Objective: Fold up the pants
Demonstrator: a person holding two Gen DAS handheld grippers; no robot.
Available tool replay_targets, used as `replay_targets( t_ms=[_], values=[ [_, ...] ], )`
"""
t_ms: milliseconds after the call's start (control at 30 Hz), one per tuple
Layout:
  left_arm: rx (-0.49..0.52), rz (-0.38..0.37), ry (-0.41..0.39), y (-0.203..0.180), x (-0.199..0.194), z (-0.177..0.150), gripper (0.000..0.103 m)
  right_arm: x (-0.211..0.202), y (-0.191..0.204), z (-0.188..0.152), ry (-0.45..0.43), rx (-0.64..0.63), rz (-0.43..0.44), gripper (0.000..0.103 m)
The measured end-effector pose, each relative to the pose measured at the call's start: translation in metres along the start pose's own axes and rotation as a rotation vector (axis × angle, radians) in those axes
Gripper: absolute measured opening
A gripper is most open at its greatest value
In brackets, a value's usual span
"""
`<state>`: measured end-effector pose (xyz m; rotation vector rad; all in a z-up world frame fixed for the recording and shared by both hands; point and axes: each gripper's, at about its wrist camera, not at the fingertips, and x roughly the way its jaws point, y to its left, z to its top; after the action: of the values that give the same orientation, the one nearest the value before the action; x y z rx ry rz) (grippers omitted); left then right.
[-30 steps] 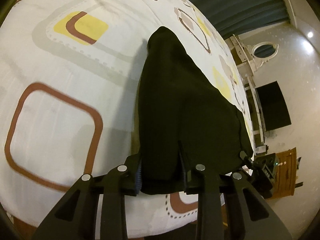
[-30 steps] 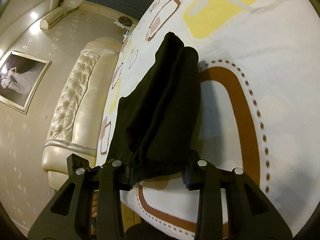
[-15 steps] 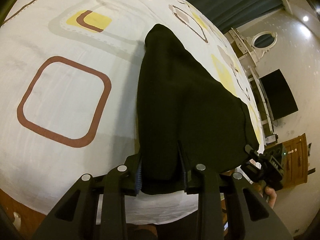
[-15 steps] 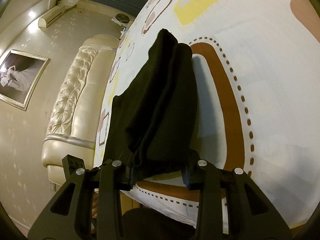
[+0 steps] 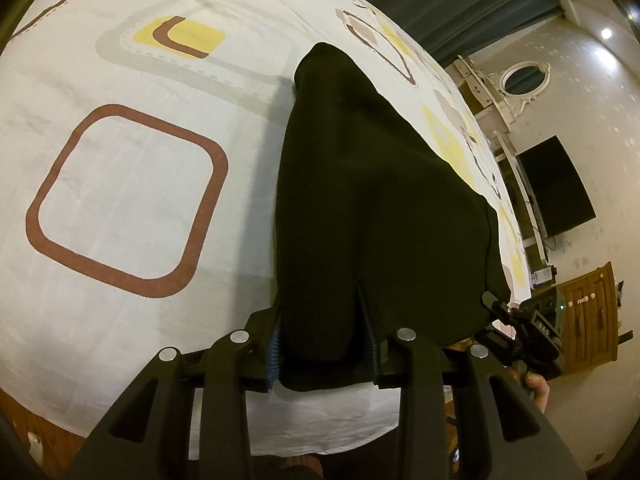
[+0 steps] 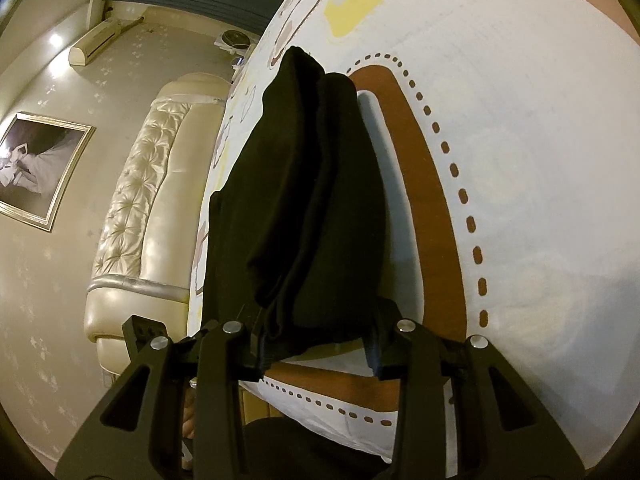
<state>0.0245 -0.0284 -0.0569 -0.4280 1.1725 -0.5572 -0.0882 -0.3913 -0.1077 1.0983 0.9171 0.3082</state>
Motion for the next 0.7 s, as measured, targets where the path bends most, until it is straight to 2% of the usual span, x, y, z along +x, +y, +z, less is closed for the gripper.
replay_targets(
  t_ms=[467, 533, 700],
  values=[
    [-0.003, -0.003, -0.001, 0.003, 0.0, -0.006, 0.038, -0.003, -0.002, 0.001, -0.001, 0.01, 0.015, 0.036],
    [0.001, 0.009, -0.003, 0.003, -0.001, -0.005, 0.044, -0.005, -0.003, 0.001, 0.001, 0.02, 0.023, 0.037],
    [0.017, 0.081, -0.037, 0.003, -0.007, -0.009, 0.073, -0.011, -0.009, -0.001, -0.011, 0.086, 0.077, 0.043]
  ],
)
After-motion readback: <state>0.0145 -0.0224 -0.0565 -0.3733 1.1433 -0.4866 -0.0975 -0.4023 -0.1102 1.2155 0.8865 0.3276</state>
